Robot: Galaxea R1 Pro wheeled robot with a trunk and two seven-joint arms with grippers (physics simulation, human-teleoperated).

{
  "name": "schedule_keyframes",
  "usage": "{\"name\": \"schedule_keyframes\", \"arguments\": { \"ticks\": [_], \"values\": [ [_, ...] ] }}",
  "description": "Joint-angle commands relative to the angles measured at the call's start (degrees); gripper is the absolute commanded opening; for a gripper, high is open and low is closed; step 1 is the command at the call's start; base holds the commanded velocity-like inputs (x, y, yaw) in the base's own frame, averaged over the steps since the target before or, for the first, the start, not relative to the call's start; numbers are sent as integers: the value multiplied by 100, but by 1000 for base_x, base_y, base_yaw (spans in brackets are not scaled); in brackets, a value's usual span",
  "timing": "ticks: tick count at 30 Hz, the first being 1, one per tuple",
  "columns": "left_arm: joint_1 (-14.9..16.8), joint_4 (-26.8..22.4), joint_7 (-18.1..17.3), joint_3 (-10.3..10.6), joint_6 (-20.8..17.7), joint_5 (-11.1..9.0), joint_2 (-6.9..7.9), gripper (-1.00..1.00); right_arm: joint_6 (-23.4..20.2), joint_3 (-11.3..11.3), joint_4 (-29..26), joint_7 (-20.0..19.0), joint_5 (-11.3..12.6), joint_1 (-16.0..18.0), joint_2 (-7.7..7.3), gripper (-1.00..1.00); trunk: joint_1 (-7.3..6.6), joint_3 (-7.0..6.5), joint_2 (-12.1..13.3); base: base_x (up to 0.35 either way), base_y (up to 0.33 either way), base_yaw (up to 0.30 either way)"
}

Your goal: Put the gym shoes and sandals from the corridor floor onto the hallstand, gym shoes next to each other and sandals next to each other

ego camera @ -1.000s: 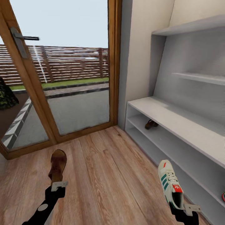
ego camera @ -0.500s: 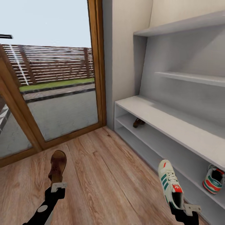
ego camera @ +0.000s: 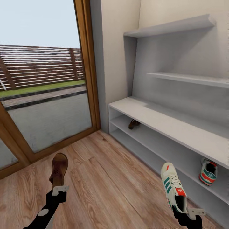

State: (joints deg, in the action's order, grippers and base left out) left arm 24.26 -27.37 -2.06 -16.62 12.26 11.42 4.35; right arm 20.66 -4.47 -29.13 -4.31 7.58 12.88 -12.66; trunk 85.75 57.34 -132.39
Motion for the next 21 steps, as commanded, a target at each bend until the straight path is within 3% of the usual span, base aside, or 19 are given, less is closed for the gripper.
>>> {"name": "schedule_keyframes", "arguments": {
  "ticks": [1,21],
  "values": [
    [4,4,-30,-43,22,80,-4,-100,17,-10,4,-43,59,4,1,-100,-1,4,-2,18,303,-265],
    [2,4,-32,-43,22,80,-3,-100,17,-10,4,-43,59,4,1,-100,-1,4,-2,2,306,-265]
  ]
}}
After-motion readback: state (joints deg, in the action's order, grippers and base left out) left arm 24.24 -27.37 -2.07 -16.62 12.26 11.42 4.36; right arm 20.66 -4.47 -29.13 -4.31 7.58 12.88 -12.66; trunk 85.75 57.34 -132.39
